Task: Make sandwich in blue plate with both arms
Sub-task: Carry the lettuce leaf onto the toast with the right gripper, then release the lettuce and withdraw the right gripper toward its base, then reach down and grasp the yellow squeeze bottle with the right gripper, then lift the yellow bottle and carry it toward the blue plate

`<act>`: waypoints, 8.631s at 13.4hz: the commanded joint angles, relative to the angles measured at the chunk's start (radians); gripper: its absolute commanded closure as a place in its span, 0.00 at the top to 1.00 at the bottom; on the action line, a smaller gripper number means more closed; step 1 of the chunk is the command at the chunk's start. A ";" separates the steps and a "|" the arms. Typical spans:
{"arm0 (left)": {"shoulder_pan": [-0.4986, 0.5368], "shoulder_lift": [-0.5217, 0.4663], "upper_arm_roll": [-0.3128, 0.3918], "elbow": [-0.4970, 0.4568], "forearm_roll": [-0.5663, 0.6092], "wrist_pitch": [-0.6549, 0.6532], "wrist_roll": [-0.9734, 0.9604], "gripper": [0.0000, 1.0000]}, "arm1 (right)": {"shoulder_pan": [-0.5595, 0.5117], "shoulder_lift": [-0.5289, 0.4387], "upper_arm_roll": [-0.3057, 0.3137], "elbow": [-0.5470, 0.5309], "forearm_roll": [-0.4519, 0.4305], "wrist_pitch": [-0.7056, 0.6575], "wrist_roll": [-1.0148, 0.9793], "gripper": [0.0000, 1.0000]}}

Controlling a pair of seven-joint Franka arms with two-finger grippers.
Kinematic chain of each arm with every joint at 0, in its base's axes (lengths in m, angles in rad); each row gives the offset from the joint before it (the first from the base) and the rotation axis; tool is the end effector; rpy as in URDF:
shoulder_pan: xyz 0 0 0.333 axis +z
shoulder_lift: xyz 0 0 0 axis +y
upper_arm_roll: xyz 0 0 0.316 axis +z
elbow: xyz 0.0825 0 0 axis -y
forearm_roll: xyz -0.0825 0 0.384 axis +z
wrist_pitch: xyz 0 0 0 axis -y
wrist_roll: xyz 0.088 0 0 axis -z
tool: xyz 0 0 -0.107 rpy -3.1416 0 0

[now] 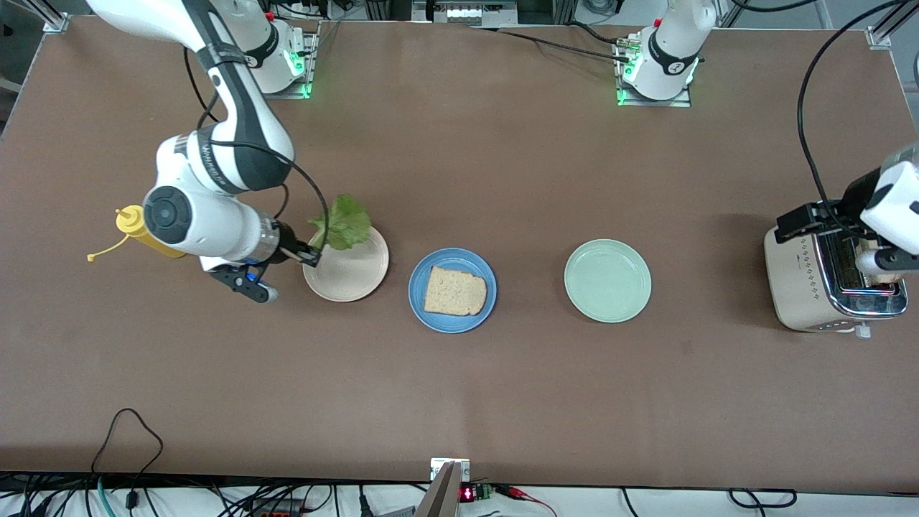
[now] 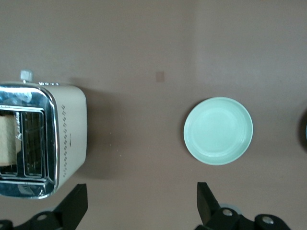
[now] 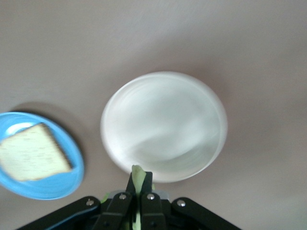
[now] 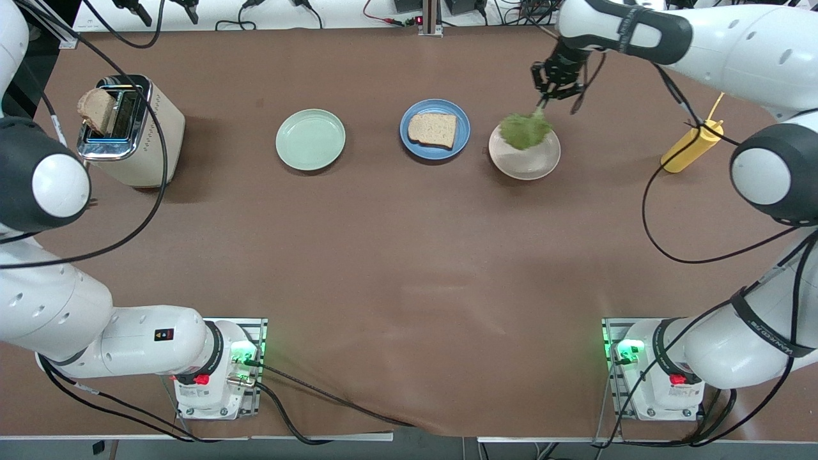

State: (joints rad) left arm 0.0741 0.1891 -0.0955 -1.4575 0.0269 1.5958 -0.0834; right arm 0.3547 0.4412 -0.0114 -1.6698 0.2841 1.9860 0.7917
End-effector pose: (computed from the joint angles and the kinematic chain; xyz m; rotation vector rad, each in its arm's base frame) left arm 0.6119 -0.0050 0.5702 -3.1276 -0.0968 0.0773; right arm 0.6121 0.2382 0.3417 -2.8547 0.8505 0.3558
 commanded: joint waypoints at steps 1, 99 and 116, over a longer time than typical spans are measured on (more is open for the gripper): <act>-0.002 -0.128 -0.009 -0.173 0.019 0.056 0.019 1.00 | 0.091 0.127 -0.007 0.149 0.040 -0.010 0.263 0.00; 0.038 -0.133 0.003 -0.164 0.024 -0.010 0.036 1.00 | -0.823 0.120 -0.015 -0.383 0.788 0.122 -3.265 0.02; 0.461 0.242 0.002 0.017 0.091 0.190 0.698 0.90 | -0.324 -0.243 0.152 -0.384 -0.026 0.347 -1.850 0.00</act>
State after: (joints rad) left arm 0.5107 0.4118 -0.0804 -1.4548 0.1097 1.7882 0.5626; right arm 0.0280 0.2279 0.0694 -2.0389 0.3748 2.3159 -1.2416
